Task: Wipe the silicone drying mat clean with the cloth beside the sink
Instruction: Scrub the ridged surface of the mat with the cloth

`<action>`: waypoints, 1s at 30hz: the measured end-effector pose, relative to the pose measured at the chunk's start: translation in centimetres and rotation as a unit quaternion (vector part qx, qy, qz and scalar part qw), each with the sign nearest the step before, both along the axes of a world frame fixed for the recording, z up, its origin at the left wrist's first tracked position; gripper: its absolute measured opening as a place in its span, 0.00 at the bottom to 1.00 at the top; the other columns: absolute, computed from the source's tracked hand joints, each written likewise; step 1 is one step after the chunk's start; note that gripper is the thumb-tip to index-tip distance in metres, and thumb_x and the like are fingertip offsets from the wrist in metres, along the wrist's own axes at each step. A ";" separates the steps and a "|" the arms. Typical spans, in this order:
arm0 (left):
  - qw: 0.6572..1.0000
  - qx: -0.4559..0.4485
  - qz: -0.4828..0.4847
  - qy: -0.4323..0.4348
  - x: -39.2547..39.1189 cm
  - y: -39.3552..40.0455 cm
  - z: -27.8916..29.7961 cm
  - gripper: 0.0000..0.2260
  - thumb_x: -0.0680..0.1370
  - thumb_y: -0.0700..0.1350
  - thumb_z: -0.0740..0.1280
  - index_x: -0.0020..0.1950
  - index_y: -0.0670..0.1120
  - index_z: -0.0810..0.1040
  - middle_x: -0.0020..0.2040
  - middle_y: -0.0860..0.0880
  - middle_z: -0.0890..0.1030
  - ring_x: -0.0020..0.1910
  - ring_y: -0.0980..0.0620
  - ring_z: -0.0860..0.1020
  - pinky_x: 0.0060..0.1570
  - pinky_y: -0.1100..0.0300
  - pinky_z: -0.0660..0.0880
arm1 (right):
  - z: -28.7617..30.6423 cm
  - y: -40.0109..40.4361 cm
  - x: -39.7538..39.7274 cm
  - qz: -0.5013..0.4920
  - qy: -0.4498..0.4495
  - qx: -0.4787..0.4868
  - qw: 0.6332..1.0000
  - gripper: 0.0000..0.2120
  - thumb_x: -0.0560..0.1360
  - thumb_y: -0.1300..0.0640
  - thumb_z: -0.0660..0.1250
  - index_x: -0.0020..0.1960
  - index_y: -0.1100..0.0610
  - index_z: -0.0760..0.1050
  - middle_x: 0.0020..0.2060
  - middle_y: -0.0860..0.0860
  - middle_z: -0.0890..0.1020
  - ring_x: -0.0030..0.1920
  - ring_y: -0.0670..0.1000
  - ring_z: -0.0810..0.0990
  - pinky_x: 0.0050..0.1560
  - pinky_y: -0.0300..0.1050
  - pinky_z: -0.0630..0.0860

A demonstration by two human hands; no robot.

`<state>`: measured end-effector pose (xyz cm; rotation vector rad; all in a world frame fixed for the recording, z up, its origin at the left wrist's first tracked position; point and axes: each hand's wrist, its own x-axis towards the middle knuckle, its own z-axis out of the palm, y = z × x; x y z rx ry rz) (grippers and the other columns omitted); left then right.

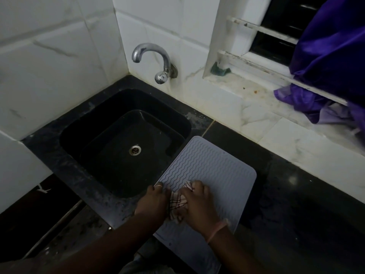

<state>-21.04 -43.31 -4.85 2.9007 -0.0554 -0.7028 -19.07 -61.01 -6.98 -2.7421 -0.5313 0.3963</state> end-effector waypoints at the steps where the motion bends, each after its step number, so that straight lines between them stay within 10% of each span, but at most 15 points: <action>1: 1.000 0.000 0.001 -0.005 -0.1 0.0 -0.2 0.27 0.82 0.50 0.65 0.80 0.51 0.61 0.80 0.43 0.57 0.73 0.42 0.63 0.65 0.51 0.74 | -0.4 0.2 0.0 -0.001 0.005 0.016 1.000 0.24 0.73 0.42 0.67 0.68 0.41 0.68 0.73 0.50 0.57 0.69 0.56 0.60 0.69 0.54 0.68; 8: 1.000 0.005 -0.007 0.030 0.3 -0.1 -0.5 0.37 0.80 0.49 0.69 0.84 0.52 0.52 0.82 0.42 0.49 0.77 0.40 0.58 0.68 0.50 0.73 | -2.7 -1.2 3.0 0.029 -0.017 0.107 0.994 0.10 0.78 0.48 0.63 0.59 0.45 0.72 0.67 0.49 0.65 0.66 0.52 0.68 0.61 0.47 0.75; 18: 0.998 0.004 -0.017 0.053 0.6 -0.1 -0.4 0.41 0.78 0.50 0.72 0.84 0.50 0.50 0.83 0.41 0.46 0.78 0.39 0.55 0.71 0.50 0.71 | -0.9 -7.6 16.0 -0.245 -0.125 0.000 0.961 0.19 0.74 0.61 0.71 0.64 0.55 0.73 0.68 0.59 0.63 0.63 0.63 0.67 0.53 0.56 0.78; 30: 0.998 0.020 -0.020 0.048 0.7 -0.4 -0.3 0.41 0.75 0.52 0.75 0.83 0.50 0.56 0.82 0.41 0.49 0.78 0.39 0.57 0.70 0.49 0.71 | -2.4 -6.4 3.5 0.005 -0.133 0.004 0.991 0.08 0.79 0.56 0.62 0.54 0.46 0.74 0.56 0.46 0.77 0.58 0.49 0.75 0.61 0.49 0.72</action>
